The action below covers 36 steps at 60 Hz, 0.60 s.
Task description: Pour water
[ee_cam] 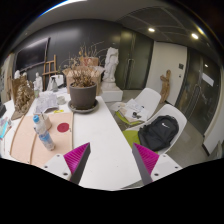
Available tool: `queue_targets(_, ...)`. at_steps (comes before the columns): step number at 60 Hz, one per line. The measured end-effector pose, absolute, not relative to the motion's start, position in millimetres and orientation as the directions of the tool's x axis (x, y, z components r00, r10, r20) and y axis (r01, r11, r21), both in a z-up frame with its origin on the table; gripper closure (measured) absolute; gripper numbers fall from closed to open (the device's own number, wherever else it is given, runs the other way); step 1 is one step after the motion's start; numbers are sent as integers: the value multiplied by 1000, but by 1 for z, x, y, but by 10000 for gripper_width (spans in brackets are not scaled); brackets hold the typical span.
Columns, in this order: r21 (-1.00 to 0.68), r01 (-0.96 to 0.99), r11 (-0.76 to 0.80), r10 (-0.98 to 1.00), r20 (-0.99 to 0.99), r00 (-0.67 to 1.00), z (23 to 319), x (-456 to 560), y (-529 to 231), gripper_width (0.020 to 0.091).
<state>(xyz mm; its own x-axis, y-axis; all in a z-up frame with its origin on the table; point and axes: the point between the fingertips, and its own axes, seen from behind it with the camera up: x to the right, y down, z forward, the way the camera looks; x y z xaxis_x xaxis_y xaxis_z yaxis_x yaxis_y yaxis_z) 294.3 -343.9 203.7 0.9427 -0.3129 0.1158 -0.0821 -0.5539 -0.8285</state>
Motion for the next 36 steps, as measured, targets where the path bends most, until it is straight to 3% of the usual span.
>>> queue_targets(17, -813, -124, -569, -207, -5, 978, 177, 264, -331, 248)
queue_targets(36, -824, -16, -566, 92, -82, 992, 134, 112, -314, 247)
